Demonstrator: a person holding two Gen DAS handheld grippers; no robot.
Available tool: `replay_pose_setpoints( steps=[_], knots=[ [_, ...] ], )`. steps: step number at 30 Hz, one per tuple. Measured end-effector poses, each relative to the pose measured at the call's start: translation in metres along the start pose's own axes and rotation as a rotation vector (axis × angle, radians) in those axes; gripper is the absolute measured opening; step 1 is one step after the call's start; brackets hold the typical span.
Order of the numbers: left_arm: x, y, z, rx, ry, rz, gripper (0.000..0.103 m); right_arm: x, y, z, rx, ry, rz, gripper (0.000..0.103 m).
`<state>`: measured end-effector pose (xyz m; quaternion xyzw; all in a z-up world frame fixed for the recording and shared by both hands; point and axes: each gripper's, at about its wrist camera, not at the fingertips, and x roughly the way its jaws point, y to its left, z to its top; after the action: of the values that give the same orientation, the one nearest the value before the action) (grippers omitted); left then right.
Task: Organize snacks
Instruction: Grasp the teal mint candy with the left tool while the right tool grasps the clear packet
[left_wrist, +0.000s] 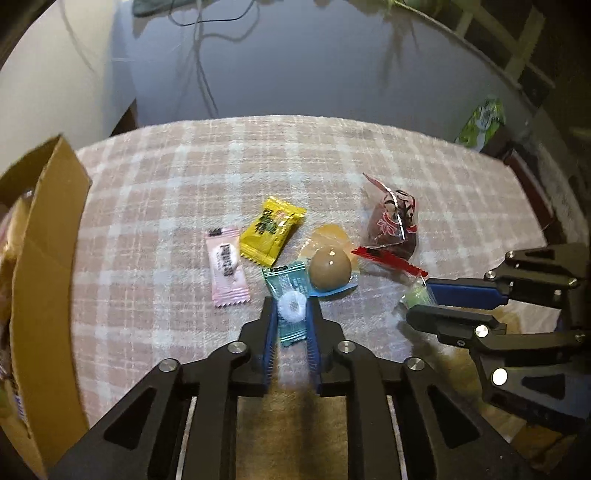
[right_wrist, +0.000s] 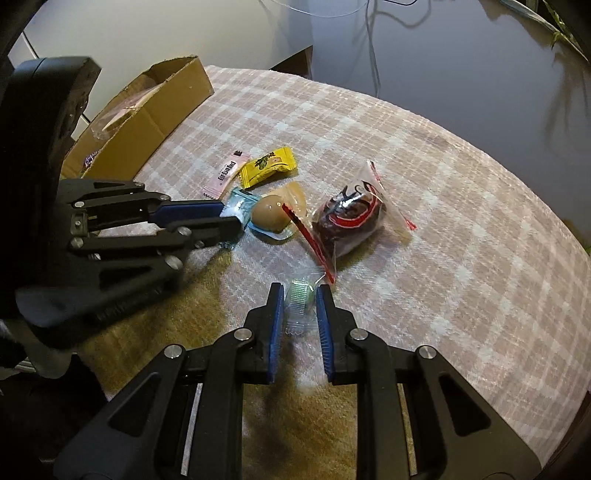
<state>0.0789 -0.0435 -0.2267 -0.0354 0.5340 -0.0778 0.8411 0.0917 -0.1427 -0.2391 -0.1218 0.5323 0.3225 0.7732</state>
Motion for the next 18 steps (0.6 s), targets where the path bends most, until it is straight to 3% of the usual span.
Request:
replay_pose_setpoints(
  steps=[4,11,13,14,18],
  knots=[
    [-0.003,0.01,-0.003,-0.047,-0.003,-0.034,0.006,0.001,-0.001,-0.003,0.01,0.002,0.005,0.019],
    [-0.012,0.016,-0.006,-0.063,-0.025,-0.038,0.005,0.003,0.002,-0.005,0.01,0.007,0.005,0.019],
    [-0.013,0.01,-0.005,-0.061,-0.024,-0.044,0.015,0.003,0.001,-0.005,0.009,0.006,0.004,0.019],
    [-0.011,0.006,-0.004,-0.049,-0.023,-0.03,0.025,0.003,0.001,-0.004,0.009,0.005,0.003,0.019],
    [0.004,-0.003,-0.001,-0.025,0.012,0.013,0.025,-0.001,-0.002,-0.005,0.012,-0.002,0.0,0.019]
  ],
)
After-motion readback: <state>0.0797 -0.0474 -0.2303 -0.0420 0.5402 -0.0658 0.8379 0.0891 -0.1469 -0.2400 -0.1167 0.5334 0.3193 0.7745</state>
